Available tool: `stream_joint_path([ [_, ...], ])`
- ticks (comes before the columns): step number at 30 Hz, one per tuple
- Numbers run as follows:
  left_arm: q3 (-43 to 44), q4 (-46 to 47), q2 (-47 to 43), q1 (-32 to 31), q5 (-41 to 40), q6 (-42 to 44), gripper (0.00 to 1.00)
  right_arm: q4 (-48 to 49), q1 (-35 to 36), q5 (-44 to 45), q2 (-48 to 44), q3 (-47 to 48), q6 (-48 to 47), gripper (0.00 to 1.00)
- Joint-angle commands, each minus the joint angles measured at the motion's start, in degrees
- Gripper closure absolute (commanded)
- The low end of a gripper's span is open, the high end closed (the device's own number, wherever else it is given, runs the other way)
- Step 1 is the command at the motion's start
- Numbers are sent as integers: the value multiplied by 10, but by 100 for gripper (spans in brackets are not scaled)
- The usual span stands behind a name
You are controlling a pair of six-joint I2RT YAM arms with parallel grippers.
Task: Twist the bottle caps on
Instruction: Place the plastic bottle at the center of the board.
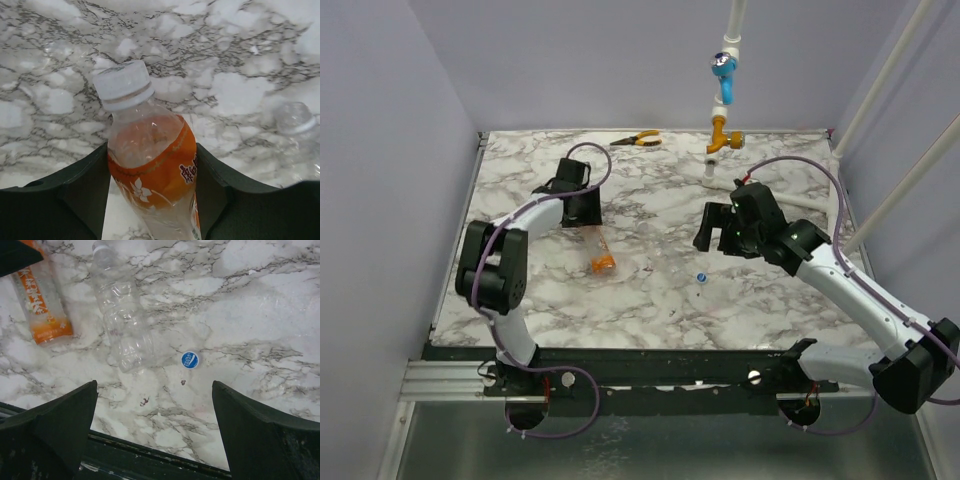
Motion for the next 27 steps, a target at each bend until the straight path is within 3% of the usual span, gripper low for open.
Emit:
stream_joint_path([
  [1, 87, -100, 122, 2, -32, -12, 46, 72, -3, -26, -13, -37, 6, 0],
  [5, 130, -113, 185, 2, -63, -10, 35, 89, -3, -41, -16, -57, -4, 0],
  [10, 139, -113, 191, 2, -80, -22, 18, 109, -3, -66, -4, -71, -29, 0],
  [12, 143, -114, 187, 2, -84, -24, 1, 118, -3, -74, 7, -72, -37, 0],
  [27, 182, -121, 125, 20, -106, -21, 1, 147, 26, -107, 129, -7, -90, 0],
])
